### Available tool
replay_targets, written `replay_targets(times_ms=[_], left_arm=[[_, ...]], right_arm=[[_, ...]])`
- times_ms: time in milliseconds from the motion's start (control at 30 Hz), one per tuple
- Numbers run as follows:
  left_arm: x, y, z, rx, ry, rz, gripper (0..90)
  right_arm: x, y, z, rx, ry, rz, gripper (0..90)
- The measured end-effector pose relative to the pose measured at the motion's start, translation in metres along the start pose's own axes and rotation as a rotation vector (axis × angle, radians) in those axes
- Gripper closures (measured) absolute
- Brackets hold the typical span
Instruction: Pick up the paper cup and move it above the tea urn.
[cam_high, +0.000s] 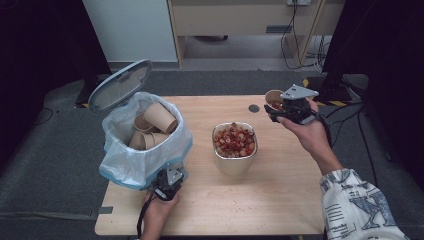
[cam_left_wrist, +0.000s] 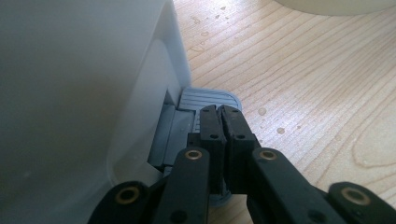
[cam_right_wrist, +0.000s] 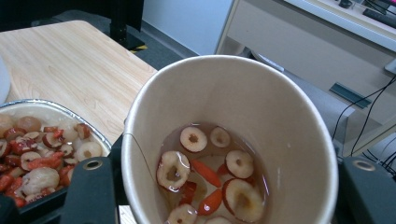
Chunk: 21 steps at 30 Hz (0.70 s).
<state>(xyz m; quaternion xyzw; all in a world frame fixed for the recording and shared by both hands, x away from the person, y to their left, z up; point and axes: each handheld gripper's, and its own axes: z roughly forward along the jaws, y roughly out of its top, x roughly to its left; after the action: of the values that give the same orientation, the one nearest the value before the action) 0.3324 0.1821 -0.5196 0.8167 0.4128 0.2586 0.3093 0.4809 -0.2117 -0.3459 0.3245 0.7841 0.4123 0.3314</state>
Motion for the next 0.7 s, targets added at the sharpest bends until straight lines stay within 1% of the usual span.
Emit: replay_targets(times_ms=[100,133,233,267,467,700], left_arm=[[0.000,0.000,0.000,0.000,0.000,0.000,87.1],[0.000,0.000,0.000,0.000,-0.001,-0.001,87.2],[0.000,0.000,0.000,0.000,0.001,0.000,87.1],[0.000,0.000,0.000,0.000,0.001,0.000,87.1],[0.000,0.000,0.000,0.000,-0.001,0.000,87.2],[0.000,0.000,0.000,0.000,0.000,0.000,87.1]], right_arm=[[0.001,0.002,0.001,-0.003,0.003,-0.002,35.1],[0.003,0.004,0.003,-0.002,0.006,-0.017,35.1],[0.005,0.006,0.005,-0.002,0.008,-0.026,35.1],[0.008,0.007,0.007,0.003,0.013,-0.036,35.0],[0.013,0.011,0.011,-0.003,0.023,-0.033,34.9],[0.015,0.016,0.012,-0.008,0.025,-0.038,34.8]])
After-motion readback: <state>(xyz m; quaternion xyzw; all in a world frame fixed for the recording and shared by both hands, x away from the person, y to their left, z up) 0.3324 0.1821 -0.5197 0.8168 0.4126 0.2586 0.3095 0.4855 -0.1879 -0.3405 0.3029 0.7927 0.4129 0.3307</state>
